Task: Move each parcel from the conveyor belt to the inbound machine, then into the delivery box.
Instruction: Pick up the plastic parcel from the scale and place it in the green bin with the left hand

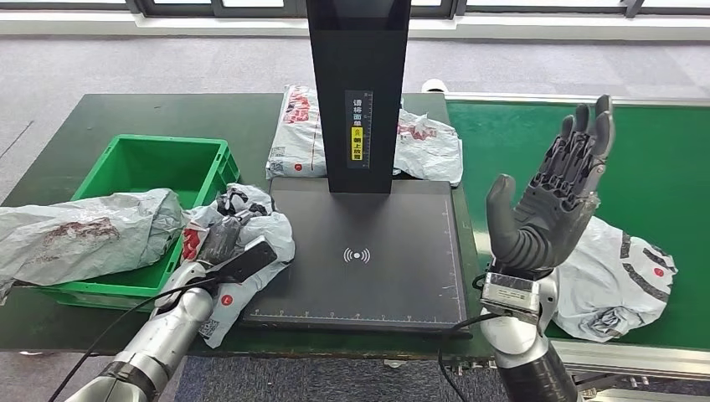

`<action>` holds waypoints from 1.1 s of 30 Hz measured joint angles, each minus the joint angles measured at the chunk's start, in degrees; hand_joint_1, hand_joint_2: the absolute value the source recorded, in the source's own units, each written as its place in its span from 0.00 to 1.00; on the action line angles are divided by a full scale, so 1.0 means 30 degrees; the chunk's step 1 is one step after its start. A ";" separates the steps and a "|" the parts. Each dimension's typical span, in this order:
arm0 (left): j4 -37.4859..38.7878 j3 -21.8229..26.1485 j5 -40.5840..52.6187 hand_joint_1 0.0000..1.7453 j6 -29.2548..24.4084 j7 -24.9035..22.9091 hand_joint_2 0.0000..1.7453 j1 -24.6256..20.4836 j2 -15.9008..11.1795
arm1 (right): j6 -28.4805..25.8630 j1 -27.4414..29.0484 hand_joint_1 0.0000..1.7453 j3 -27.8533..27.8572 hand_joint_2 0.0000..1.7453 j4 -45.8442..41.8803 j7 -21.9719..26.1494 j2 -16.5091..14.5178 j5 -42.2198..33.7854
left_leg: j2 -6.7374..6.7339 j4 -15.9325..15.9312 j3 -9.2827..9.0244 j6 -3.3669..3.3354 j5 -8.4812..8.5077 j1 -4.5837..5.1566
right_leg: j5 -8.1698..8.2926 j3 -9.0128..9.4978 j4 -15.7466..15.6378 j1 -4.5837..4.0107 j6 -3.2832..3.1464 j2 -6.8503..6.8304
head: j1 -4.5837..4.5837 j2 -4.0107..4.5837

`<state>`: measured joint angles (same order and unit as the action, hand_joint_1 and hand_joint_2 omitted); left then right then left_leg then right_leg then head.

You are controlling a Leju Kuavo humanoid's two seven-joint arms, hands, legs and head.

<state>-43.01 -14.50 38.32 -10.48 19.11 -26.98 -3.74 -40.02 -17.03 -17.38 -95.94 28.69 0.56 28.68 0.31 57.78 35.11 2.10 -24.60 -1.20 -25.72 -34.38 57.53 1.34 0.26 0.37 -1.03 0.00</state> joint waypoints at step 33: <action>-1.2780 0.0951 -0.5849 1.00 -0.1267 -0.0678 1.00 -0.1171 -0.0654 | 0.0543 0.1101 0.00 0.2067 1.00 0.4468 -0.3434 0.2082 0.1983 | 0.0027 0.0027 0.0062 -0.0023 -0.0004 0.0001 | -0.0001 -0.0048 -0.0001 0.0000 0.0008 -0.0029 | 0.0000 0.0000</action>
<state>-81.35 -11.65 20.77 -14.28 17.08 -30.49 -5.70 -38.39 -13.73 -11.18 -82.54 18.39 6.80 34.63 0.39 57.86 35.29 2.03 -24.61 -1.19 -25.72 -34.53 57.53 1.34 0.29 0.29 -1.03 0.00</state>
